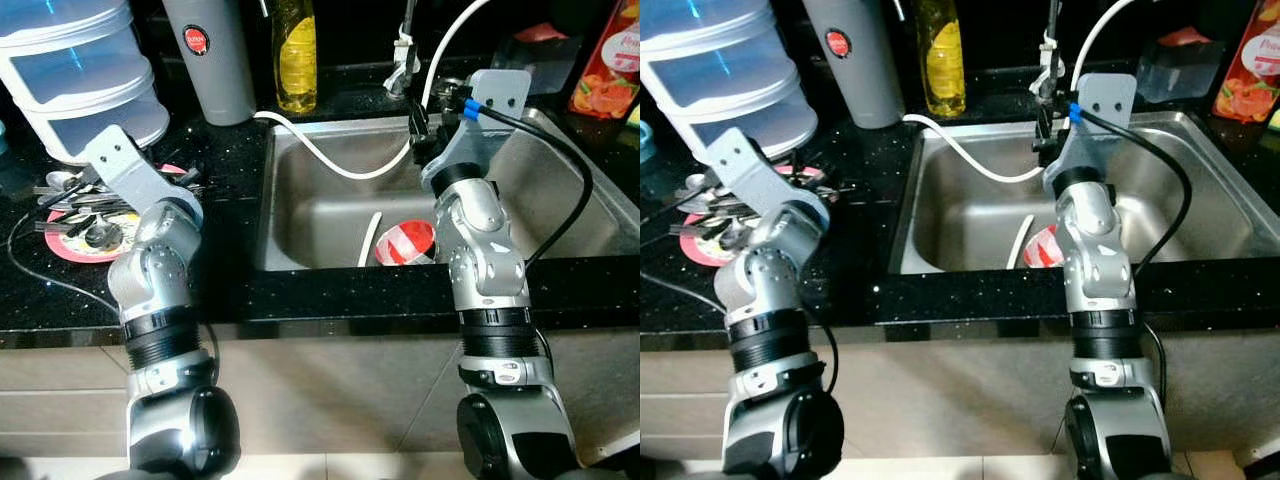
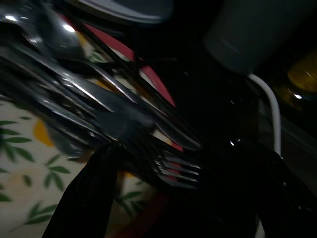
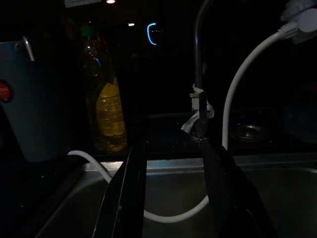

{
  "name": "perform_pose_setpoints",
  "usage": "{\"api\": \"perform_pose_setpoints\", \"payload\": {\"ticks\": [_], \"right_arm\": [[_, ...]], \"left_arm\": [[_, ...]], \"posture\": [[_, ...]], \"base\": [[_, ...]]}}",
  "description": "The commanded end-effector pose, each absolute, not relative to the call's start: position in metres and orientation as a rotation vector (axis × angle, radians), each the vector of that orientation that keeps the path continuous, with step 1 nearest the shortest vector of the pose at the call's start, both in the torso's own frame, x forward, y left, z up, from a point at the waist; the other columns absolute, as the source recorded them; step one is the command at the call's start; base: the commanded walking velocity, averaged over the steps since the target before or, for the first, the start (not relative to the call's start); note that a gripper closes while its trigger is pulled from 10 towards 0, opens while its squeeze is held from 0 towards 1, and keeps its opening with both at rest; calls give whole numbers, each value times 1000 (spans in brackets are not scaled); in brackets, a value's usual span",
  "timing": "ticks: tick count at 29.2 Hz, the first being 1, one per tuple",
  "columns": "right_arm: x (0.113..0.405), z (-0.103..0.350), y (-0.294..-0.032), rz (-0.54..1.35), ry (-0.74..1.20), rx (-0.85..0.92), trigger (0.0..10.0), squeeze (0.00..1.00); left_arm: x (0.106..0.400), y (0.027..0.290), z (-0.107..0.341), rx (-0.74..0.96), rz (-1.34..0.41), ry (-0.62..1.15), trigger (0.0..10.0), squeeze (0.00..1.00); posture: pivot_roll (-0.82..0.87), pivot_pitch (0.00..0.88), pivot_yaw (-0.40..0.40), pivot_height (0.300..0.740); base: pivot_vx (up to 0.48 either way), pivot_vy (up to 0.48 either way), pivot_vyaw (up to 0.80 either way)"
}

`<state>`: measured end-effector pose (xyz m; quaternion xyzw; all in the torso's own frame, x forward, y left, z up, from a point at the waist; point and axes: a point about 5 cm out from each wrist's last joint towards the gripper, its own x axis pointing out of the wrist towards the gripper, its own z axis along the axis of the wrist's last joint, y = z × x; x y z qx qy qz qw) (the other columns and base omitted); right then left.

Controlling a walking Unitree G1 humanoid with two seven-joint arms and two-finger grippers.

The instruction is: Kitchen organization

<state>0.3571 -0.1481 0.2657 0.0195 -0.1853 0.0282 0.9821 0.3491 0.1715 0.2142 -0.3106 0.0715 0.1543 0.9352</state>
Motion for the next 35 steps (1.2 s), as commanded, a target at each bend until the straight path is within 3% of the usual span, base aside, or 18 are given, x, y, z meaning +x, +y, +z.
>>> {"api": "perform_pose_setpoints", "payload": {"ticks": [1, 5, 16, 23, 24, 26, 27, 29, 30, 31, 35], "right_arm": [[359, 266, -143, 76, -373, 41, 10000, 0], [359, 267, -143, 81, -373, 40, 10000, 0], [358, 266, -142, 84, -372, 43, 10000, 0], [358, 267, -143, 78, -375, 42, 10000, 0], [358, 267, -143, 77, -375, 43, 10000, 0], [358, 267, -143, 77, -375, 43, 10000, 0], [358, 267, -143, 77, -375, 43, 10000, 0], [358, 267, -143, 77, -375, 42, 10000, 0], [358, 267, -143, 76, -375, 42, 10000, 0], [358, 267, -144, 75, -375, 42, 10000, 0], [357, 267, -145, 70, -376, 40, 10000, 0]], "left_arm": [[348, 165, 206, -681, 332, 175, 10000, 0], [342, 176, 205, -727, 457, 150, 10000, 0], [344, 173, 189, -845, 491, 217, 10000, 0], [354, 186, 177, -933, 480, 261, 8941, 0], [356, 188, 176, -940, 470, 267, 7451, 0], [357, 189, 176, -943, 467, 271, 6902, 0], [359, 192, 176, -945, 459, 272, 4745, 0], [361, 193, 176, -947, 454, 272, 4745, 0], [362, 195, 176, -946, 452, 271, 2863, 0], [363, 197, 176, -947, 450, 270, 39, 0], [364, 204, 174, -949, 456, 263, 0, 0]], "posture": [[-30, 0, 81, 740], [-28, 0, 79, 740], [-34, 0, 77, 740], [-38, 0, 79, 740], [-40, 0, 78, 740], [-41, 0, 78, 740], [-42, 0, 78, 740], [-43, 0, 78, 740], [-44, 0, 79, 740], [-47, 0, 80, 740], [-49, 0, 80, 740]], "base": [[0, 0, 0], [0, 0, 0], [0, 0, 0], [0, 0, 0], [0, 0, 0], [0, 0, 0], [0, 0, 0], [0, 0, 0], [0, 0, 0], [0, 0, 0], [0, 0, 0]]}}
